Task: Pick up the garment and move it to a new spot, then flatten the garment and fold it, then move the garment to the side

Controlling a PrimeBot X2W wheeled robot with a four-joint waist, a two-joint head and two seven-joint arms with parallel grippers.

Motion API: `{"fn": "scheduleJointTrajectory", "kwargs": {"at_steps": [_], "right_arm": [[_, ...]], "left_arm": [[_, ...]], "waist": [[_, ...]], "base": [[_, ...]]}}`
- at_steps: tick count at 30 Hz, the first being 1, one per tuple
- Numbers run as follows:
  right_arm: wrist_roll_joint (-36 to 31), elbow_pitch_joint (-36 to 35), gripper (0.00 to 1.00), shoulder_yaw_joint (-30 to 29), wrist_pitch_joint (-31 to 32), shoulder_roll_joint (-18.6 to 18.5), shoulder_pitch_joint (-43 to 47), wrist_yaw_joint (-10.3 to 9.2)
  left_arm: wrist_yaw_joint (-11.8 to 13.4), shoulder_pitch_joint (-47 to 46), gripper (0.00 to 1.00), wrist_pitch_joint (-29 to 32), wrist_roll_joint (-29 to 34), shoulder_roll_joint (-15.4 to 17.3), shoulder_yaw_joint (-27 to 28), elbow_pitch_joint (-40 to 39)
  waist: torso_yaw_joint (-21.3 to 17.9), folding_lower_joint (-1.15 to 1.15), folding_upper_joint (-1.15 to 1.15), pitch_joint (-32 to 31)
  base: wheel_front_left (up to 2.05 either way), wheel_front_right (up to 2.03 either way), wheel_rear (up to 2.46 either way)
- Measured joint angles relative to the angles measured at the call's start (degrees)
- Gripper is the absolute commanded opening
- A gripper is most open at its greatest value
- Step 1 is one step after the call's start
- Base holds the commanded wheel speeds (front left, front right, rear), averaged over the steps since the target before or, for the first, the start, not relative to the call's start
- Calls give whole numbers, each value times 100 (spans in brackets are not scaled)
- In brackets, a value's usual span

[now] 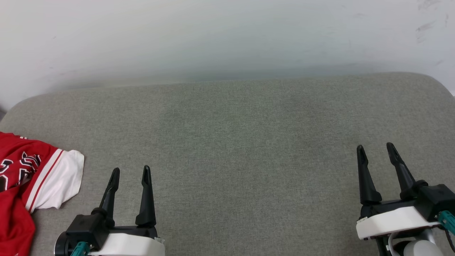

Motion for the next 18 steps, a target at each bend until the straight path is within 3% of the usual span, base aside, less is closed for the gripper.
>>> {"fn": "scheduleJointTrajectory", "kwargs": {"at_steps": [8, 18], "right_arm": [[141, 300, 100, 22, -92, -1, 21, 0], [112, 547, 100, 33, -192, -1, 61, 0]], "left_arm": [[-499, 115, 100, -86, 331, -147, 293, 266], [-587, 158, 100, -170, 549, -157, 204, 627]], "waist": [[-35, 0, 0, -1], [-36, 0, 0, -41]], "base": [[0, 0, 0], [0, 0, 0]]}}
